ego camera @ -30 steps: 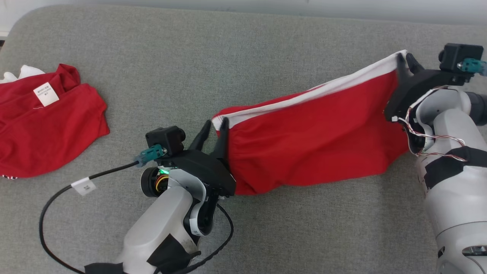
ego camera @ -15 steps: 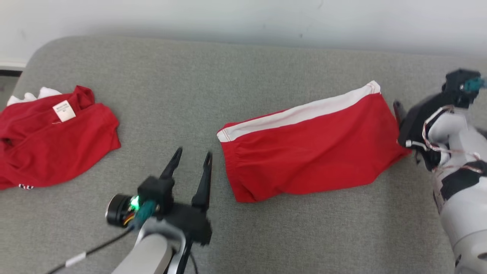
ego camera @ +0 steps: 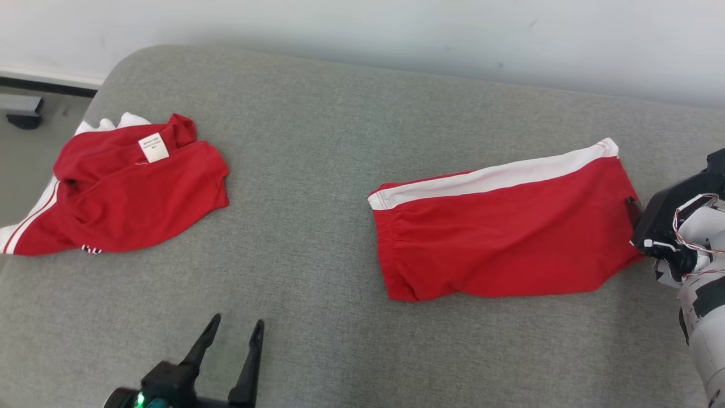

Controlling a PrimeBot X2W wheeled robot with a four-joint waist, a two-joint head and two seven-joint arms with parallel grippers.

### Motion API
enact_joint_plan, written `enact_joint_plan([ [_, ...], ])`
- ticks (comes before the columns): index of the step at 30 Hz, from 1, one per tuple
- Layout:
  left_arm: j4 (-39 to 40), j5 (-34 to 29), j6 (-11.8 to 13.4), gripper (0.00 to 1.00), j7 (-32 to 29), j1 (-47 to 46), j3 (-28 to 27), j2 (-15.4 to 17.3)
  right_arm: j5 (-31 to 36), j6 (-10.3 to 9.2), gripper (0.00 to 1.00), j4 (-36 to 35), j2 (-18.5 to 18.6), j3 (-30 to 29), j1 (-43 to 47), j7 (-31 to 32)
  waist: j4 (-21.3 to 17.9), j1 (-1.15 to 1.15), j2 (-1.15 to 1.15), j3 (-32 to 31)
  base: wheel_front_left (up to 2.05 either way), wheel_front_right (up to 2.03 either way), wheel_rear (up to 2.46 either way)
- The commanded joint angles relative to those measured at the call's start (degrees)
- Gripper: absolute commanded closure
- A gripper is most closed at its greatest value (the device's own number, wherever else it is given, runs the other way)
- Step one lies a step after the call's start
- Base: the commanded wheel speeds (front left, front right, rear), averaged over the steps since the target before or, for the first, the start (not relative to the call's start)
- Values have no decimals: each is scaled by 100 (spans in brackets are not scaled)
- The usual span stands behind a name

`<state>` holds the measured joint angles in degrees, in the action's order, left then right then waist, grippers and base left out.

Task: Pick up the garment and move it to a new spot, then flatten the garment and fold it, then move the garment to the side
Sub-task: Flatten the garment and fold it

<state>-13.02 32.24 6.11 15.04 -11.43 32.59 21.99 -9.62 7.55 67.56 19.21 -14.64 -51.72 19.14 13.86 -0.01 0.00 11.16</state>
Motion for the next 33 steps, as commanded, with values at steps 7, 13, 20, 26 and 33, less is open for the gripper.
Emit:
enact_joint_plan([
  [7, 497, 267, 195, 0, 15, 597, -244, 156, 469, -10, 0, 183, 37, -274, 37, 166, 243, 1, 0, 105, 0, 0, 0],
  [13, 701, 299, 255, 0, -38, 728, -168, 82, 782, -10, 0, 373, -224, -437, 192, 520, 279, 1, 0, 33, 0, 0, 0],
  [20, 798, 335, 316, 0, -82, 787, -148, 102, 989, -10, 100, 153, -245, -586, 291, 229, 266, 1, 0, -17, 0, 0, 0],
  [26, 806, 353, 346, 0, -130, 834, -106, 106, 1180, -11, 100, -13, -235, -910, 471, -59, 234, 1, 0, -83, 0, 0, 0],
  [33, 775, 459, 380, 0, -147, 974, -132, 129, 1454, -10, 100, -467, -72, -1218, 990, -544, 17, 1, 0, -403, 0, 0, 0],
])
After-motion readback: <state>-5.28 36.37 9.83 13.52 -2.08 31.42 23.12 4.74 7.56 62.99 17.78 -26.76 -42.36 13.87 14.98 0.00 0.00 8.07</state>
